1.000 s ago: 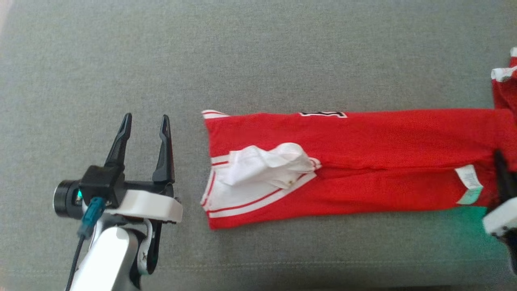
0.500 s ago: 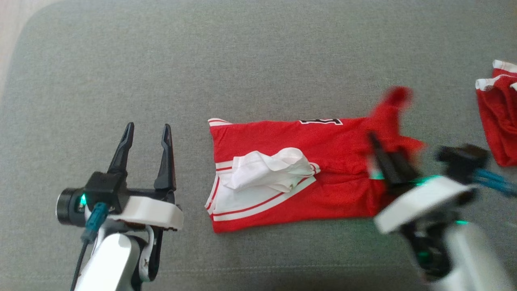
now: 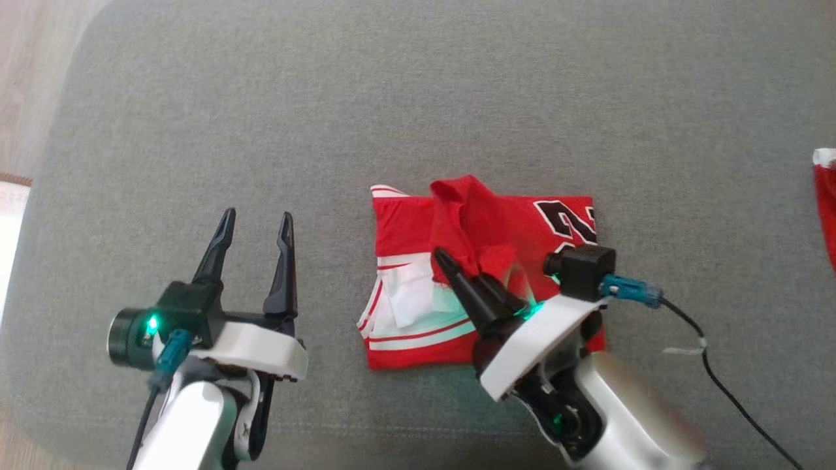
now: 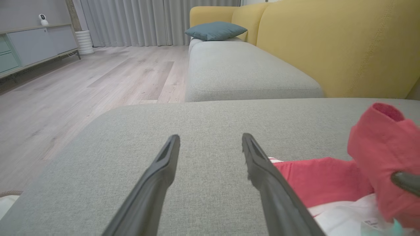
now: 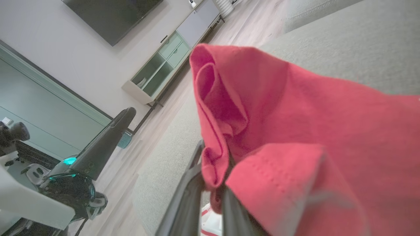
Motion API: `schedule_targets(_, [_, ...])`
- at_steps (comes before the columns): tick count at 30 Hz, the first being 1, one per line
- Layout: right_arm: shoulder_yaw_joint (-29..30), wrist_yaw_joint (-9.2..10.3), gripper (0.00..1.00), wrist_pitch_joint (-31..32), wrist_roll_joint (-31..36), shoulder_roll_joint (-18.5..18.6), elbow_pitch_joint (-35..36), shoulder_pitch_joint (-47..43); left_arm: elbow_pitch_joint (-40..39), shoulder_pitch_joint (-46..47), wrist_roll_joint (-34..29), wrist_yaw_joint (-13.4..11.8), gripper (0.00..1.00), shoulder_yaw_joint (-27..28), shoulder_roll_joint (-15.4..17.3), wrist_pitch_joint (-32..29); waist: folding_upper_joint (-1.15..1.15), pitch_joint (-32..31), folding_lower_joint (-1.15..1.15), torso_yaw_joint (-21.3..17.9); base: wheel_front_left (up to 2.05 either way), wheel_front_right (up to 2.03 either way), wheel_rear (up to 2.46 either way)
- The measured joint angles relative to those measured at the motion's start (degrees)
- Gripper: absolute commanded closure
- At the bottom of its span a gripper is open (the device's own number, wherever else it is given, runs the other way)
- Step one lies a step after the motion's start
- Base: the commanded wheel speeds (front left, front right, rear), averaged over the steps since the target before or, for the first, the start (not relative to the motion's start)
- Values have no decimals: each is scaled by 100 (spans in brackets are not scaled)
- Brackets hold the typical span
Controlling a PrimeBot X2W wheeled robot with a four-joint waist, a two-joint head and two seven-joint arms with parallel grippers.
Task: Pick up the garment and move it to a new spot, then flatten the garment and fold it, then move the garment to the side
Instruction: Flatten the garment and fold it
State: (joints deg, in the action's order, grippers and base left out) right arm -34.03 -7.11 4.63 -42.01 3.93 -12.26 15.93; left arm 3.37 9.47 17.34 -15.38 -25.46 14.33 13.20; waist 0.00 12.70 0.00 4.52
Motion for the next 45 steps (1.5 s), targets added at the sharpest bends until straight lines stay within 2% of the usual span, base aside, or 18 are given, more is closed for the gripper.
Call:
schedule_targets(2, [-260, 0, 100, -261, -156, 1, -364, 210, 21, 12, 0, 9, 0, -4, -7, 1, 0, 51, 0, 54, 0, 0, 0])
schedule_targets(3, [-324, 0, 73, -324, -232, 2, -480, 298, 35, 20, 0, 9, 0, -5, -12, 2, 0, 66, 0, 65, 0, 0, 0])
schedule_targets(4, [-390, 0, 19, -401, -267, 4, -581, 386, 44, 21, 0, 9, 0, -5, -14, 2, 0, 78, 0, 71, 0, 0, 0])
schedule_targets(5, [-457, 0, 0, -475, -347, 7, -648, 464, 48, 21, 0, 9, 0, -8, -16, 4, 0, 89, 0, 73, 0, 0, 0])
schedule_targets(11, [-877, 0, 0, -939, -576, 8, -749, 834, 67, 23, 0, -15, 0, -11, -22, 27, 0, 132, 0, 26, 0, 0, 0])
schedule_targets(16, [-805, 0, 0, -1443, -333, 14, -509, 1054, 94, 34, 0, -31, 0, -5, -21, 34, 0, 138, 0, -60, 0, 0, 0])
schedule_targets(20, [-190, 0, 0, -1686, 19, 238, -20, 1061, 99, 35, 0, -77, 0, 3, -18, 35, 0, 112, 0, -146, 0, 0, 0])
schedule_targets(24, [855, 0, 0, -1746, 528, 701, 405, 880, 94, 34, 5, -91, 0, 18, -13, 52, 0, 79, 0, -238, 0, 0, 0])
schedule_targets(30, [2328, 0, 0, -1465, 1474, 1149, 803, -241, 69, 34, 63, -129, 0, 46, 12, 52, 0, 38, 0, -360, 0, 0, 0])
schedule_targets(31, [2328, 0, 0, -1465, 1474, 1149, 803, -241, 69, 34, 63, -129, 0, 46, 12, 52, 0, 38, 0, -360, 0, 0, 0])
schedule_targets(35, [3044, 0, 0, -1204, 1829, 1116, 1125, -1000, 36, 29, 63, -138, 0, 51, 31, 52, 0, 16, 0, -426, 0, 0, 0])
schedule_targets(38, [3342, 0, 0, -1038, 1970, 988, 1402, -1328, -1, 25, 63, -186, 0, 52, 56, 51, 0, 1, 0, -476, 0, 0, 0])
schedule_targets(45, [3487, 0, 0, -805, 2049, 756, 1782, -1540, -88, 24, 63, -187, 0, 49, 108, 16, 0, 18, 0, -533, 0, 0, 0])
